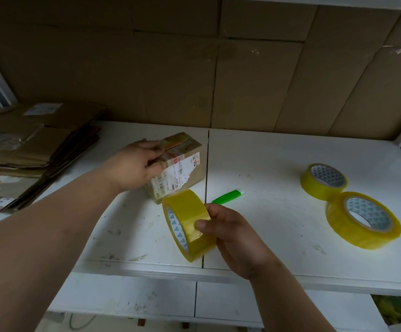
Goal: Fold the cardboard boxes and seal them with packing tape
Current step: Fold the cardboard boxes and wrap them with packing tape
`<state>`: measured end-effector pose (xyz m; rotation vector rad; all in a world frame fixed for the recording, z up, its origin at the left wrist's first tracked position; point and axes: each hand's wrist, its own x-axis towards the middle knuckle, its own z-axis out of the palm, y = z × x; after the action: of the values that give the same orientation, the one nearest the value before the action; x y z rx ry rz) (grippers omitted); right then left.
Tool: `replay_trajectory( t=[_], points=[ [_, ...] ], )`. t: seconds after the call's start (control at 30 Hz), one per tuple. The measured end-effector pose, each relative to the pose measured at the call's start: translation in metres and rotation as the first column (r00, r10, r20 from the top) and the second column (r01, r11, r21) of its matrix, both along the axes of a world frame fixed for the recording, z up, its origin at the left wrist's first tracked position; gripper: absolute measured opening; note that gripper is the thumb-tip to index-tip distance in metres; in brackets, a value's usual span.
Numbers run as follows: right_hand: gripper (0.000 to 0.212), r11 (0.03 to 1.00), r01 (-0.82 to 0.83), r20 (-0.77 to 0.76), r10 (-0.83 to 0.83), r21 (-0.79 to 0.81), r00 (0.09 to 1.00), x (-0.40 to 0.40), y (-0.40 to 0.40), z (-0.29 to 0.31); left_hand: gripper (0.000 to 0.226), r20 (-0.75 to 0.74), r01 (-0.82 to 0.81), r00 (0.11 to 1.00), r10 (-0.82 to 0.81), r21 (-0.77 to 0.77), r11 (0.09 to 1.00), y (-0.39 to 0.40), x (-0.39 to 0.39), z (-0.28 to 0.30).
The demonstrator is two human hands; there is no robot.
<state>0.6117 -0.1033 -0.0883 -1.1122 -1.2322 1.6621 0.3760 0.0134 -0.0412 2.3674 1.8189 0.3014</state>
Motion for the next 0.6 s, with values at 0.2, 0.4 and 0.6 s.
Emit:
replay_trajectory(
  t=[0.2, 0.4, 0.6],
  points=[
    [0.023, 0.999, -0.028, -0.12, 0.024, -0.032, 0.992, -0.009, 0.0, 0.002, 0.059, 0.271, -0.204, 0.953, 0.138, 0.233, 0.951, -0.016, -0.002, -0.025],
    [0.036, 0.998, -0.049, -0.159, 0.041, -0.048, 0.986, -0.008, 0.006, 0.004, 0.054, 0.634, -0.452, 0.711, 0.303, 0.083, 0.888, -0.052, 0.011, -0.045],
    [0.038, 0.995, -0.1, -0.062, 0.1, 0.001, 0.993, -0.004, 0.012, 0.008, 0.048, 0.746, -0.188, 0.126, 0.654, -0.629, 0.754, -0.069, 0.033, -0.041]
  ],
)
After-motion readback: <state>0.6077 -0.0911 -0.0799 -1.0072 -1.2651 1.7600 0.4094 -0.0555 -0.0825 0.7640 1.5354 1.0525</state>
